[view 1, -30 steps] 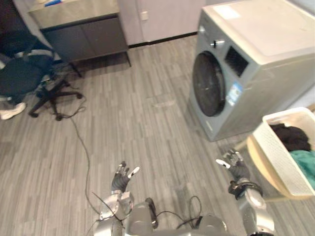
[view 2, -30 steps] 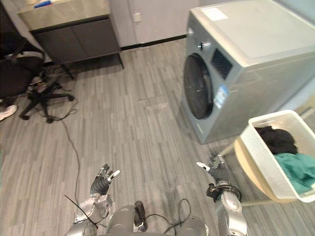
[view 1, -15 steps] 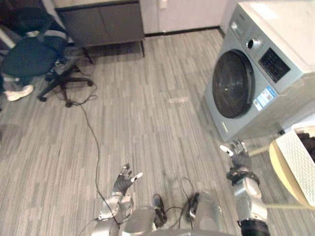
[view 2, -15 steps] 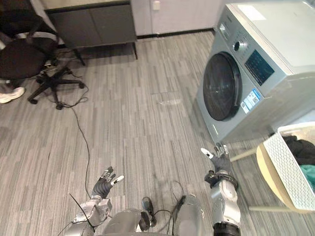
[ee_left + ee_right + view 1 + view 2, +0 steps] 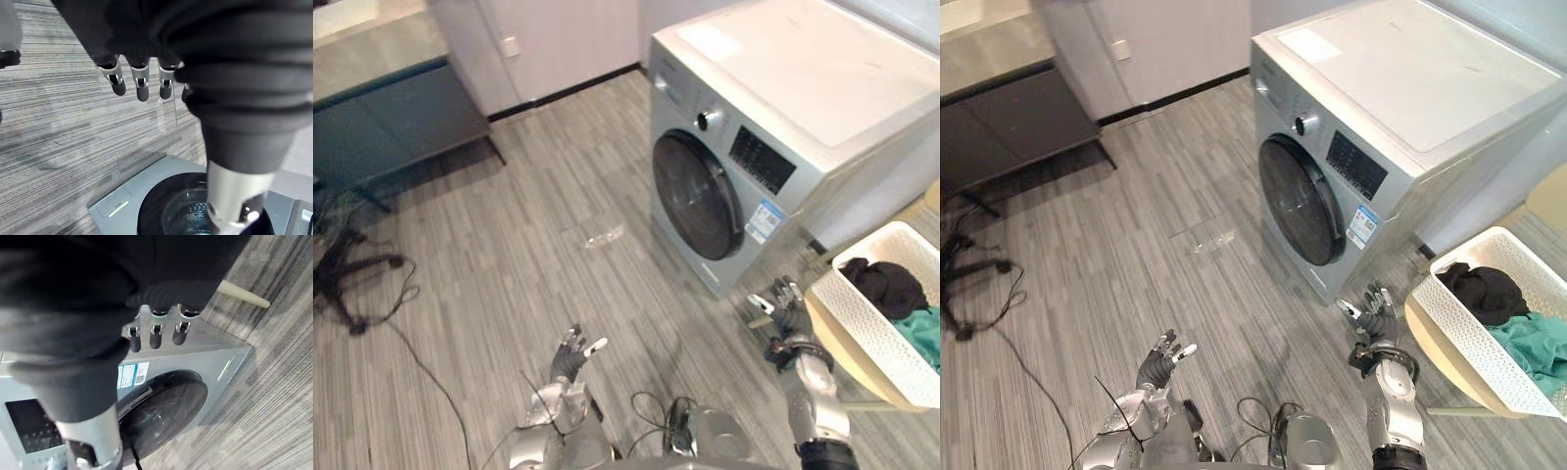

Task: Pick up the laundry basket with both hands and put the clothes into the washing machine.

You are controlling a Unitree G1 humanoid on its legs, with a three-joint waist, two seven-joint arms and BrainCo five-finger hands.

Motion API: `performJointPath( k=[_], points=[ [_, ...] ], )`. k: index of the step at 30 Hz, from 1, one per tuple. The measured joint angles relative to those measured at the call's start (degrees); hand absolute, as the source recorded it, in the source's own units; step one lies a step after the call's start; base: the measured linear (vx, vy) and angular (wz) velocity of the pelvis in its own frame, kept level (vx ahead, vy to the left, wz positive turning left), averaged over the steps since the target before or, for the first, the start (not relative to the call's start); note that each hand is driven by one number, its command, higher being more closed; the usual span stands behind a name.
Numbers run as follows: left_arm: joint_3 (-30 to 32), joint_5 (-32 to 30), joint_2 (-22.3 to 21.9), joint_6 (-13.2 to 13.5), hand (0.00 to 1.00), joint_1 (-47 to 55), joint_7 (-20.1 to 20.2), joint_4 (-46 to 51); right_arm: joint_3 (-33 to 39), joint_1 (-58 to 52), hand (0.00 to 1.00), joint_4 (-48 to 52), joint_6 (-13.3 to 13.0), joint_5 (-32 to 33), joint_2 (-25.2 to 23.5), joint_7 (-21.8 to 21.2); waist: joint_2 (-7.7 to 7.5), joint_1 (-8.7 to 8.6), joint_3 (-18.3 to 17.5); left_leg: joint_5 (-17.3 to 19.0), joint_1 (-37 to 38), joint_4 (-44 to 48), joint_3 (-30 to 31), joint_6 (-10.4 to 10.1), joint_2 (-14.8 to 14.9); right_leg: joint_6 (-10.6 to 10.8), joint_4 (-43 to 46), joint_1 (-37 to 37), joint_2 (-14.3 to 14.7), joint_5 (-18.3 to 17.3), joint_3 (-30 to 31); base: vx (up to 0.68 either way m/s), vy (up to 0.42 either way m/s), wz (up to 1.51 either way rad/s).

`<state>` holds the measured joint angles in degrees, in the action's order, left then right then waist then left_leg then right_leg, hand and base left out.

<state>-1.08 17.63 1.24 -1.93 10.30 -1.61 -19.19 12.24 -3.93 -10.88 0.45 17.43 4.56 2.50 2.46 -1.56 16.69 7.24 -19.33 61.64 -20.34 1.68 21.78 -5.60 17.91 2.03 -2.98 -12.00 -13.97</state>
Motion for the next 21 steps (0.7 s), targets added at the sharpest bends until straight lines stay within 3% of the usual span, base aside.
performJointPath(
  k=[2, 4, 6, 7, 8, 9, 14, 16, 17, 18, 20, 21],
  points=[
    [1.4, 0.2, -0.1, 0.0, 0.00, 0.3, -0.1, 0.1, -1.4, -1.3, 0.00, 0.0, 0.1, -0.3, -0.6, -0.1, -1.05, 0.99, 0.6, 0.7, -0.4, -16.9, 5.8, -1.6, -4.4, 2.1, -0.4, -2.1, -2.0, -1.2, 4.4, 0.29, 0.220, -0.90],
    [2.0, 0.2, -0.1, 0.0, 0.00, 1.1, -0.4, 0.2, -2.8, -1.2, 0.00, 0.1, 0.1, -1.8, -0.7, -0.6, -0.81, 1.23, 0.5, 0.0, 0.3, -31.6, 13.2, -2.6, -8.0, 5.0, 0.6, -2.0, -3.4, -2.9, 8.1, 0.35, 0.444, -1.04],
    [2.1, 0.2, -0.6, 0.0, 0.00, 2.2, -1.0, 0.3, -3.6, -1.6, 0.00, 0.4, 0.1, -2.5, -0.5, -0.9, 0.61, 2.16, -0.2, -2.4, 2.5, -44.8, 22.3, -5.6, -10.2, 8.0, 2.3, -0.9, -4.2, -4.6, 12.7, 0.29, 0.502, -1.25],
    [2.6, 0.2, -1.6, 0.1, 0.00, 3.5, -1.1, 0.8, -3.8, -2.5, 0.00, 1.7, 0.0, -3.1, 0.5, -1.2, 1.85, 2.71, -1.0, -7.5, 3.7, -48.5, 25.9, -10.0, -10.2, 11.4, 3.6, 0.0, -4.1, -6.6, 15.4, 0.24, 0.530, -1.05],
    [2.8, 0.2, -1.6, 0.0, 0.00, 2.7, -1.2, 0.0, -4.0, -2.6, 0.00, 1.3, 0.2, -3.8, -0.9, -1.3, -0.34, 2.50, -0.4, -6.7, 3.2, -45.2, 25.1, -10.4, -12.6, 12.7, 4.2, -0.1, -6.2, -7.4, 17.2, 0.25, 0.567, -0.94],
    [3.1, 0.2, -1.2, 0.1, 0.00, 2.2, -1.2, 0.1, -4.0, -3.9, 0.00, 2.3, 0.3, -4.6, -2.1, -1.3, -1.71, 2.52, -0.8, -3.8, 2.0, -41.4, 23.9, -9.0, -14.2, 14.0, 3.6, 0.1, -8.1, -6.3, 17.2, 0.14, 0.338, -0.44],
    [3.0, 0.2, -1.1, 0.6, 0.00, 2.5, -1.1, 0.6, -4.6, -4.5, 0.00, 9.9, 0.0, -8.4, -2.4, -1.3, -1.89, 2.70, -1.0, 7.1, -0.9, -26.2, 14.9, -5.3, -13.8, 19.4, -0.6, 0.3, -11.5, -2.0, 23.1, 0.14, 0.415, -0.95],
    [2.8, 0.0, -0.4, 1.1, 0.00, 2.1, -1.2, 0.3, -6.9, -2.1, 0.00, 8.7, -0.2, -11.4, -1.4, -1.0, -1.67, 2.51, -1.7, 8.9, -0.7, -25.6, 9.5, -4.1, -12.4, 19.3, -3.0, 3.7, -12.3, 3.6, 24.5, 0.05, 0.348, -1.47],
    [3.3, -0.1, -0.3, 1.3, 0.00, 1.8, -1.2, -0.2, -8.7, 0.9, 0.00, 5.0, -0.2, -12.0, -0.2, -1.1, -0.74, 2.56, -1.9, 8.9, -0.5, -26.8, 6.1, -3.9, -10.9, 15.8, -5.4, 6.3, -12.3, 9.4, 20.2, 0.00, 0.254, -1.40],
    [3.4, -0.1, -0.3, 1.4, 0.00, 1.7, -1.2, -0.5, -9.7, 2.9, 0.00, 2.5, -0.2, -12.7, 0.5, -1.0, -0.19, 2.80, -1.9, 8.6, 0.0, -27.9, 4.2, -3.5, -9.7, 13.5, -6.8, 6.6, -12.4, 12.0, 16.5, -0.01, 0.267, -1.70],
    [2.8, 0.3, 0.2, 2.4, 0.00, 1.4, -1.9, -1.5, -12.7, 8.6, 0.00, -4.2, 0.0, -16.4, 2.6, 0.0, 0.44, 3.35, -1.6, 7.3, 2.8, -31.6, -2.5, -1.5, -9.6, 10.3, -4.0, 8.1, -15.7, 11.3, -1.8, -0.03, 0.234, -1.50],
    [2.7, 0.4, 0.2, 2.8, 0.00, 0.9, -2.2, -1.6, -12.7, 10.2, 0.00, -4.3, -0.1, -18.1, 3.7, 0.2, 1.17, 4.17, -1.2, 7.3, 2.9, -31.6, -2.8, -1.5, -10.0, 10.5, -4.2, 8.4, -15.7, 10.4, -3.5, -0.06, 0.180, -1.04]
  ],
)
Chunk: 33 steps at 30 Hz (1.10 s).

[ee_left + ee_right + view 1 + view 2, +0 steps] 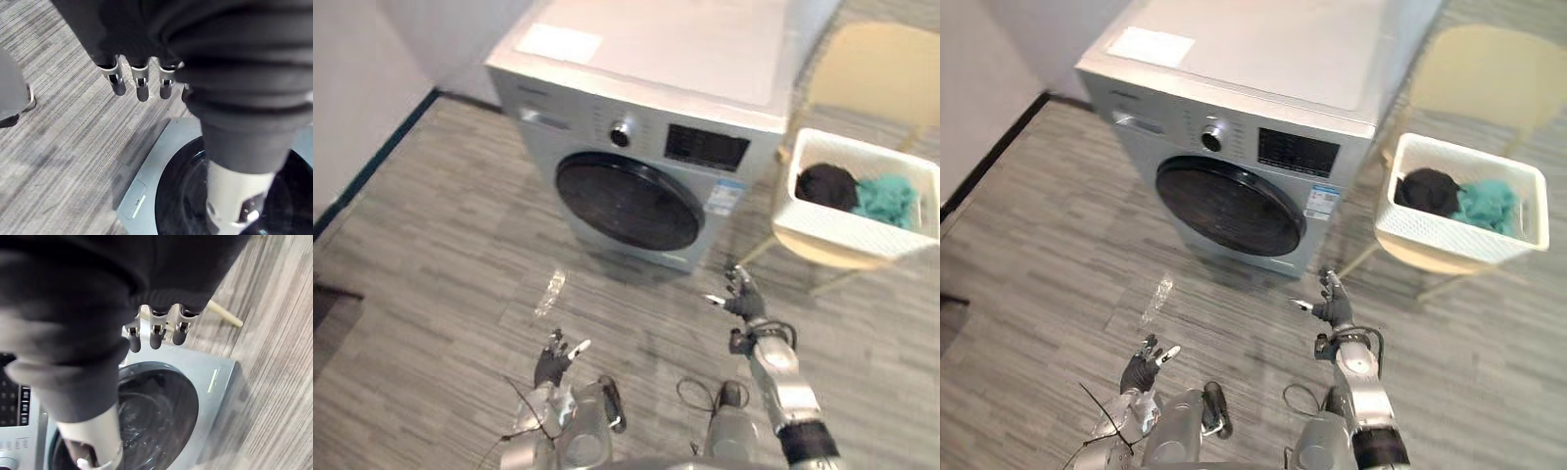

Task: Pick up the laundry basket with both hands and put the clothes into the washing machine.

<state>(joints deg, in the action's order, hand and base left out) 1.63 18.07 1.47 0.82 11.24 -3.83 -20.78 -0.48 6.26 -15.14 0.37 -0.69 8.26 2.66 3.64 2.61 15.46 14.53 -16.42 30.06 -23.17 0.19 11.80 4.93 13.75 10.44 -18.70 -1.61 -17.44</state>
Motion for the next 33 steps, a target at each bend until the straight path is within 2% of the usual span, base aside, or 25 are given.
performJointPath(
  k=[1, 2, 4, 5, 6, 10, 12, 15, 17, 19, 25, 27, 30, 33],
  points=[
    [-0.4, 0.1, 0.0, 0.5, 0.00, -0.8, -0.2, -0.2, 0.0, 2.8, 0.00, -0.1, 0.0, -1.4, 1.8, 0.8, 1.59, -0.15, 1.0, -0.2, -0.6, 0.1, 0.1, 0.4, -0.7, 0.5, -0.6, 0.9, 0.2, 0.8, 1.1, -0.06, 0.080, -0.53],
    [-1.0, 0.3, 0.1, 1.0, 0.00, -1.5, -0.3, -0.3, 0.0, 4.9, 0.00, -0.5, 0.0, -2.3, 3.2, 1.4, 2.27, -0.50, 1.4, -0.5, -1.5, 0.1, 0.1, 0.8, -1.2, 1.9, -1.2, 1.5, 0.0, 1.7, 1.8, -0.09, 0.073, -0.21],
    [-1.6, 0.4, 1.0, 2.2, 0.00, -2.6, -0.7, -0.5, 0.0, 9.7, 0.00, -2.7, 0.0, -4.1, 5.6, 2.9, 2.63, -0.18, 1.7, -1.1, -3.9, 0.0, 0.8, 1.3, -2.0, 4.5, -2.3, 3.7, -0.3, 3.3, 2.1, -0.08, 0.009, -0.06],
    [-2.2, 0.4, 0.9, 2.4, 0.00, -3.6, -1.6, -0.9, 0.1, 13.0, 0.00, -3.9, 0.0, -5.2, 7.2, 4.0, 2.76, -0.33, 2.3, -2.2, -6.0, -0.3, 1.9, 1.2, -2.5, 4.9, -3.4, 4.9, -0.1, 4.3, 1.7, -0.10, -0.069, 0.01],
    [-3.0, 0.4, 1.0, 2.5, 0.00, -4.6, -1.8, -1.6, 0.2, 15.9, 0.00, -4.3, 0.0, -6.1, 8.9, 5.1, 2.69, -0.30, 4.4, -3.0, -6.4, -1.0, 3.1, 1.0, -2.9, 5.0, -4.3, 5.0, 0.2, 5.0, 1.5, -0.08, -0.068, 0.09],
    [-6.1, 1.6, 1.0, 2.4, 0.00, -5.3, -2.5, -2.4, 1.1, 20.0, 0.00, -4.3, 0.0, -6.4, 10.8, 8.3, 1.79, -0.16, 8.1, -4.4, -7.6, -4.1, 5.2, -0.8, -4.1, 3.9, -6.0, 6.0, 0.4, 6.0, 0.0, -0.10, -0.061, 0.13],
    [-6.2, 1.6, 1.0, 2.4, 0.00, -5.2, -2.5, -2.4, 1.3, 21.0, 0.00, -4.7, 0.0, -6.7, 11.1, 9.6, 1.90, -0.08, 8.3, -4.6, -8.9, -4.1, 6.1, -1.0, -4.3, 4.0, -6.1, 6.9, 0.5, 6.3, -0.5, -0.02, -0.048, 0.09],
    [-6.5, 1.7, 1.0, 2.9, 0.00, -5.5, -2.5, -2.4, 1.3, 26.8, 0.00, -9.0, 0.0, -6.6, 14.4, 11.3, 2.57, 0.01, 9.1, -6.2, -11.5, -4.0, 7.7, 0.7, -5.0, 4.8, -8.0, 7.4, 0.7, 8.3, -1.6, 0.06, -0.022, 0.09],
    [-6.5, 1.7, 1.0, 3.0, 0.00, -5.9, -2.6, -2.4, 1.2, 29.0, 0.00, -9.5, 0.0, -6.6, 15.9, 11.7, 2.72, 0.46, 9.5, -6.5, -12.4, -4.0, 8.0, 1.1, -5.1, 4.7, -8.1, 8.1, 0.7, 8.4, -1.6, 0.02, -0.007, 0.02],
    [-6.6, 2.3, 1.0, 3.5, 0.00, -6.9, -2.7, -3.8, 1.1, 32.9, 0.00, -11.6, -0.1, -6.5, 18.2, 12.3, 2.90, 1.59, 10.5, -6.6, -13.4, -4.0, 8.5, 1.0, -5.1, 4.7, -8.1, 8.9, 0.9, 8.4, -1.9, 0.02, -0.016, 0.05],
    [-7.0, 3.7, 1.1, 3.9, 0.00, -7.9, -2.8, -6.1, -1.6, 40.8, 0.00, -17.7, -0.6, -4.2, 20.2, 12.4, 3.25, 3.00, 11.6, -7.2, -14.9, -4.1, 9.5, 0.9, -4.9, 4.6, -8.0, 9.8, 1.4, 8.5, -2.8, 0.00, -0.013, 0.04],
    [-7.2, 4.1, 1.1, 4.5, 0.00, -8.3, -2.8, -6.4, -2.8, 44.5, 0.00, -20.2, -0.6, -3.7, 21.9, 12.9, 3.37, 3.28, 12.3, -7.6, -15.6, -4.2, 10.2, 0.8, -4.9, 4.3, -8.0, 10.2, 1.6, 8.7, -3.1, -0.04, -0.020, 0.07],
    [-8.0, 5.0, 1.1, 4.6, 0.00, -10.0, -3.0, -7.1, -2.8, 48.7, 0.00, -22.4, -1.1, -1.8, 24.7, 13.9, 3.58, 4.62, 12.8, -8.4, -17.3, -4.4, 10.6, 0.6, -4.8, 3.6, -8.0, 11.9, 1.9, 9.3, -3.1, -0.07, -0.015, 0.00],
    [-8.4, 5.1, 1.0, 4.7, 0.00, -10.4, -3.8, -7.4, -2.8, 50.8, 0.00, -24.1, -1.1, -0.8, 24.9, 14.1, 3.57, 4.70, 13.1, -8.7, -17.9, -4.4, 11.1, 0.5, -4.7, 3.4, -8.0, 12.1, 2.1, 9.4, -3.5, -0.04, -0.006, 0.05]
  ],
)
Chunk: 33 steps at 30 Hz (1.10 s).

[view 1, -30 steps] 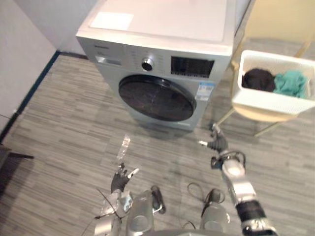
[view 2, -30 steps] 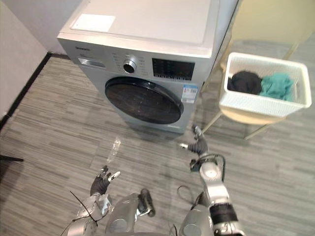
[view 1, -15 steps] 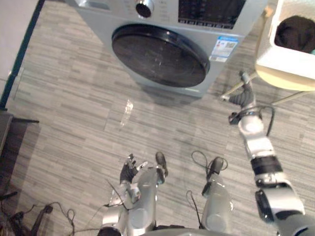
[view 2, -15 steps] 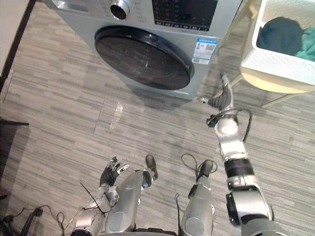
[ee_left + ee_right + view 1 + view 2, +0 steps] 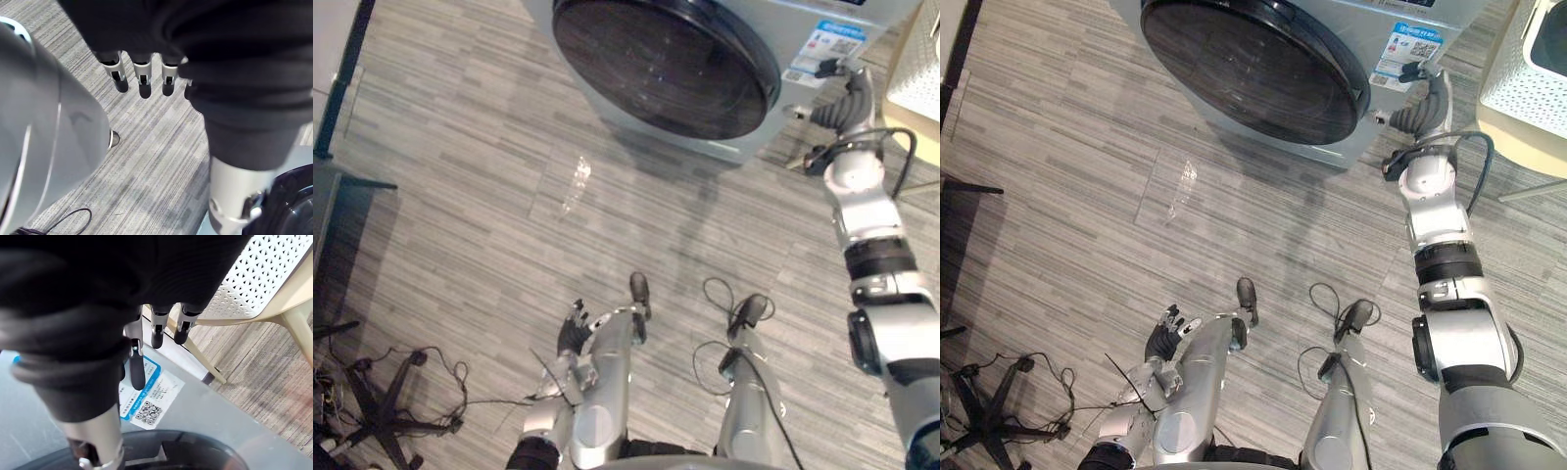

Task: Pick up the laundry basket with both hands and put the clothes into the washing machine.

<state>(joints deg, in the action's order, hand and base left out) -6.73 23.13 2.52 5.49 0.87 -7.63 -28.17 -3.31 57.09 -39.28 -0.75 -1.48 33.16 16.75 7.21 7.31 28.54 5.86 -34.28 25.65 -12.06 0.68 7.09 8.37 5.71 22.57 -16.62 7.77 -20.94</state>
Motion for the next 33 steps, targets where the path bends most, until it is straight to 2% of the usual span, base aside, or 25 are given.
performJointPath(
  k=[8, 10, 14, 18, 24, 26, 29, 32, 33],
  points=[
    [-0.5, 1.0, 0.0, 0.0, 0.00, -2.6, -0.1, -2.4, -0.2, 2.9, 0.00, -2.3, 0.0, 1.5, 0.9, 0.8, -0.01, 1.02, 0.0, -1.3, -1.3, -0.9, 1.0, -0.3, 0.3, -0.5, -0.4, 0.9, 0.7, 0.4, -1.0, -0.01, -0.004, 0.03],
    [-0.6, 1.1, -0.1, 0.0, 0.00, -2.6, -0.1, -2.4, -0.6, 4.4, 0.00, -3.5, 1.0, 1.9, 1.2, 1.1, -0.01, 1.27, 0.0, -2.1, -1.4, -1.8, 1.4, -0.5, 0.3, -0.8, -0.8, 0.9, 1.0, 0.6, -1.4, -0.01, -0.016, 0.08],
    [-1.3, 1.1, -0.1, 0.0, 0.00, -3.9, -0.2, -3.6, -0.8, 4.8, 0.00, -4.3, 1.2, 2.9, 1.2, 2.1, -0.01, 1.46, 0.0, -3.4, -1.6, -3.2, 2.5, -0.9, 0.3, -0.8, -0.9, 0.9, 1.3, 0.6, -2.5, -0.03, -0.017, 0.12],
    [-2.5, 1.6, -0.3, 0.0, 0.00, -4.9, -0.3, -4.2, 1.0, 4.8, 0.00, -4.3, 1.3, 3.3, 0.0, 2.4, 0.00, 2.50, 0.0, -4.2, -1.4, -4.2, 2.8, -1.6, 0.9, -0.8, -0.9, 1.0, 2.0, 0.6, -2.7, -0.03, -0.035, 0.00],
    [-2.6, 2.8, -1.2, -0.2, 0.00, -7.2, -1.7, -5.7, 7.5, 3.3, 0.00, -3.2, 1.4, 3.2, -7.4, 5.8, -0.01, 2.81, 0.0, -5.3, -0.5, -5.8, 3.1, -2.0, 1.5, -0.9, -1.3, 0.6, 2.8, 0.6, -2.7, 0.00, -0.029, 0.00],
    [-2.6, 3.3, -1.7, -0.3, 0.00, -8.1, -2.8, -6.2, 9.5, -0.2, 0.00, -0.2, 1.8, 3.2, -11.4, 7.0, -0.14, 2.83, 0.1, -5.3, -0.3, -5.8, 3.3, -2.1, 1.9, -0.9, -1.9, 0.0, 3.3, 0.6, -2.7, 0.01, -0.021, 0.00],
    [-2.5, 3.5, -1.8, -0.4, 0.00, -9.0, -3.7, -6.1, 9.1, -3.8, 0.00, 0.2, 3.6, 3.2, -16.7, 6.9, -1.09, 2.80, 0.5, -5.7, 0.5, -6.7, 3.6, -2.6, 2.1, -1.0, -2.1, -0.6, 3.7, 0.5, -3.0, 0.01, -0.032, 0.03],
    [-2.3, 4.0, -1.8, -0.7, 0.00, -9.2, -3.9, -6.1, 9.1, -5.4, 0.00, 0.2, 3.8, 3.2, -19.9, 6.9, -1.63, 2.97, 0.7, -5.8, 0.5, -6.8, 3.7, -2.7, 2.3, -1.0, -2.3, -0.7, 4.0, 0.5, -3.1, 0.00, 0.000, 0.00],
    [-2.2, 4.4, -1.7, -0.7, 0.00, -9.2, -4.1, -6.1, 9.1, -5.8, 0.00, 0.3, 3.8, 3.2, -21.1, 7.0, -2.22, 2.96, 0.8, -5.8, 0.5, -6.8, 3.8, -2.7, 2.3, -1.0, -2.5, -0.8, 4.1, 0.5, -3.2, 0.00, 0.000, 0.00]
  ],
)
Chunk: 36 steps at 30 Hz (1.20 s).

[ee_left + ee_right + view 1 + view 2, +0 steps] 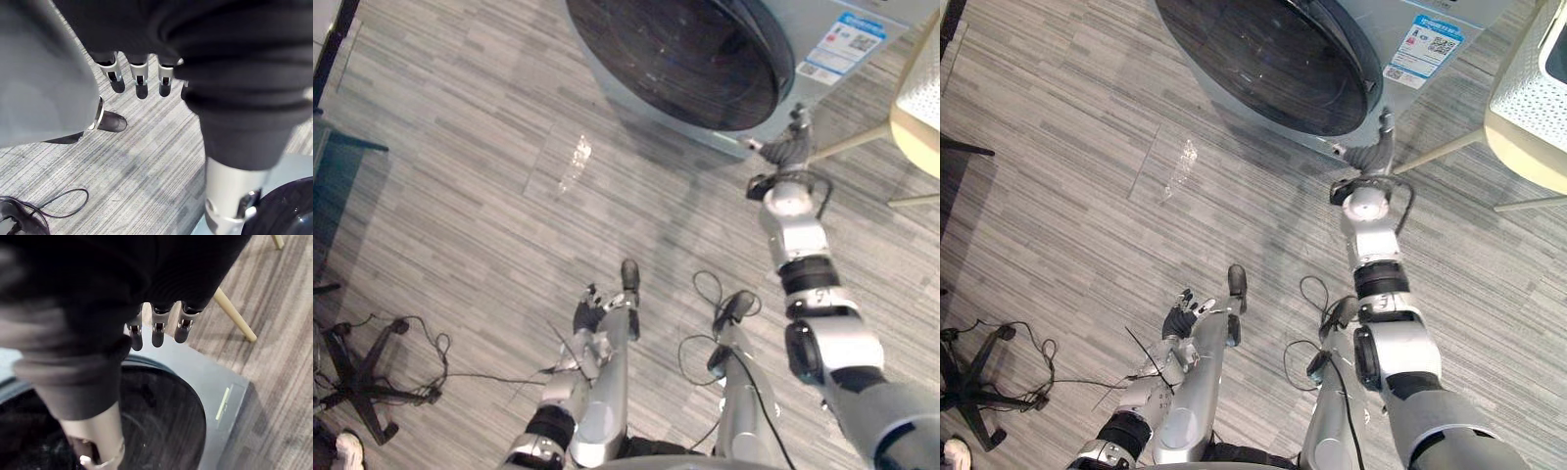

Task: Pick up the laundry basket with both hands and put the clothes into the washing machine.

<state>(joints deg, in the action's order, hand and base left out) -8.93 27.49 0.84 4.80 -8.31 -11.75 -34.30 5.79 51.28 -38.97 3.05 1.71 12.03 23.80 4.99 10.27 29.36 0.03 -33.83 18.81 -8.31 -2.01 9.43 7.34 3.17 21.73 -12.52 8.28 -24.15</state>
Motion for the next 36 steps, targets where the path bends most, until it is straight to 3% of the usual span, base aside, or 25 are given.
performJointPath(
  k=[5, 10, 16, 21, 27, 32, 34, 36],
  points=[
    [0.5, 0.6, 1.1, 0.0, 0.00, -0.6, -0.9, 0.1, 0.0, -1.9, 0.00, 2.4, 0.0, 0.0, -2.6, 0.0, -2.35, -0.09, 0.3, 0.0, -0.2, 0.1, 0.2, 0.0, 0.2, -0.2, -0.5, -0.2, 0.3, 0.1, -0.3, 0.00, 0.000, 0.00],
    [0.5, 1.7, 1.5, 0.1, 0.00, -0.7, -0.9, 0.7, 0.2, 0.3, 0.00, 1.9, 0.0, 0.0, 0.2, 0.0, -2.63, 0.01, 0.3, 0.0, -1.5, 0.4, 0.7, 0.0, 0.2, -0.2, -0.5, 0.6, 0.4, 0.2, -0.8, 0.00, -0.002, 0.02],
    [0.6, 2.2, 1.7, 0.7, 0.00, -0.8, -1.1, 1.3, 0.5, 10.9, 0.00, -3.0, 2.2, -2.2, 9.1, 2.5, -3.33, 0.08, 0.6, -0.3, -2.4, 0.6, 1.0, 0.0, 0.3, -0.5, -0.6, 1.2, 0.6, 0.4, -0.9, 0.00, 0.000, 0.00],
    [0.6, 2.3, 1.6, 0.6, 0.00, -2.0, -2.4, 0.5, 0.5, 10.9, 0.00, -0.8, 5.2, -6.4, 8.2, 4.5, -3.49, 0.06, 0.7, -0.3, -3.2, 1.2, 1.2, 0.0, 0.8, -0.6, -0.6, 1.8, 1.2, 0.5, -0.8, -0.01, -0.006, -0.03],
    [0.6, 3.3, 1.7, 0.7, 0.00, -2.1, -2.3, 0.7, 0.1, 11.3, 0.00, 1.7, 5.1, -6.6, 6.8, 4.6, -3.74, 0.12, 0.8, -0.3, -3.4, 1.3, 0.9, -0.1, 1.4, -1.1, -0.9, 2.1, 1.7, 0.9, -0.5, -0.01, -0.007, -0.05],
    [0.6, 3.3, 1.9, 0.8, 0.00, -2.1, -1.9, 0.7, -3.2, 12.7, 0.00, 0.7, 3.5, -2.0, 8.3, 0.7, -3.92, 0.05, 0.9, -0.6, -3.6, 0.9, 0.8, -0.4, 1.6, -1.3, -1.3, 2.5, 2.0, 1.1, -0.4, 0.00, -0.004, -0.03],
    [0.6, 3.3, 2.1, 0.8, 0.00, -2.1, -1.7, 0.7, -5.6, 14.7, 0.00, -3.1, 2.7, 0.1, 9.7, -1.2, -4.05, 0.07, 1.0, -0.8, -3.7, 0.5, 0.9, -0.5, 1.6, -1.3, -1.5, 2.5, 2.1, 1.1, -0.7, 0.01, -0.004, 0.04],
    [0.5, 3.3, 2.7, 0.8, 0.00, -2.1, -0.5, 0.7, -11.5, 22.1, 0.00, -14.8, 1.8, 7.4, 13.5, -5.5, -4.10, 0.67, 1.0, -1.8, -3.9, -0.9, 1.6, -0.8, 1.5, -1.6, -2.2, 2.5, 2.4, 1.3, -1.4, 0.02, -0.016, 0.11]
  ],
)
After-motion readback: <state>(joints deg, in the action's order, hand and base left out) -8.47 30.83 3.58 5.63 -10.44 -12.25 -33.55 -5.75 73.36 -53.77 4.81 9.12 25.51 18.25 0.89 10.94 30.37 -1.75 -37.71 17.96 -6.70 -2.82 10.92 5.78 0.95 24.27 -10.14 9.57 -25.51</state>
